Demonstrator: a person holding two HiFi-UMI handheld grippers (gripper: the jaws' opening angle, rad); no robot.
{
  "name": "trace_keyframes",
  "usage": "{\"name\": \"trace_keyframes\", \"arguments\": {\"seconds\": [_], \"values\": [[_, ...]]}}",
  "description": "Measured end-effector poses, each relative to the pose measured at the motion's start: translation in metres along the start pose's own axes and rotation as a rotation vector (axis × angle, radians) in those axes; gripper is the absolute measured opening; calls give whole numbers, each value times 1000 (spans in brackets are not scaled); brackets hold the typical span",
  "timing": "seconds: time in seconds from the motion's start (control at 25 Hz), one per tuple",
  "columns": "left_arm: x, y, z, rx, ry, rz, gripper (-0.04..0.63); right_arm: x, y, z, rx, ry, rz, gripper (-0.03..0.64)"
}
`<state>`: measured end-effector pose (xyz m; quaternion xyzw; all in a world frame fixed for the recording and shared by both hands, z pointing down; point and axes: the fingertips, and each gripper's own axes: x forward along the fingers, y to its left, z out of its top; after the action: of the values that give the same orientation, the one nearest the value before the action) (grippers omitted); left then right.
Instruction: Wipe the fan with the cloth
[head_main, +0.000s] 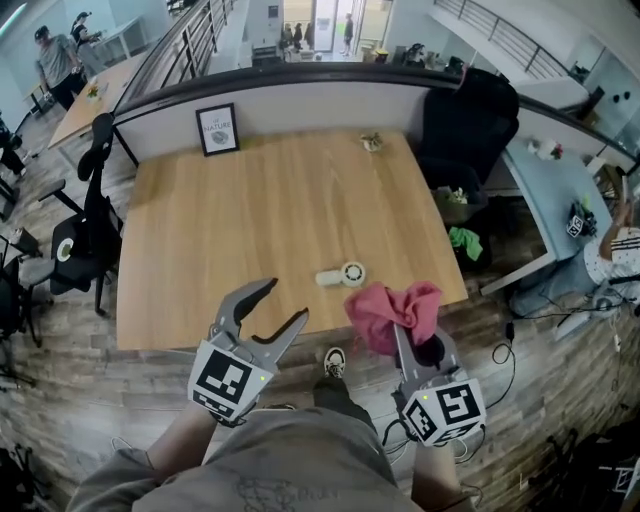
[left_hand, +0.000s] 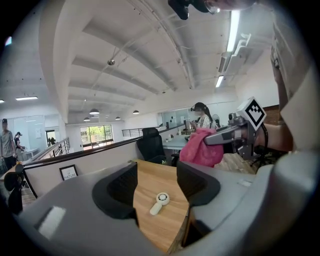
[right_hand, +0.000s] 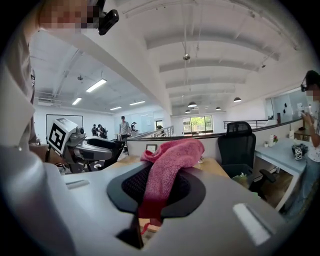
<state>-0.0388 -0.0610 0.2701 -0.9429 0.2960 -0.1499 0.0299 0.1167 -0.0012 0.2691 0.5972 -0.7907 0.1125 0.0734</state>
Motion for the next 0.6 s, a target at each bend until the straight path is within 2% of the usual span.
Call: {"name": "trace_keyframes", "arguments": {"seconds": [0.2, 0.32, 0.6], "values": [[64, 9, -3, 7, 59, -9, 247, 48, -47, 0, 6, 49, 59, 57], [97, 16, -5, 3, 66, -5, 247, 76, -73, 2, 4, 72, 97, 57], [142, 28, -7, 47, 85, 37, 247, 124, -112, 11, -31, 81, 187, 57]]}}
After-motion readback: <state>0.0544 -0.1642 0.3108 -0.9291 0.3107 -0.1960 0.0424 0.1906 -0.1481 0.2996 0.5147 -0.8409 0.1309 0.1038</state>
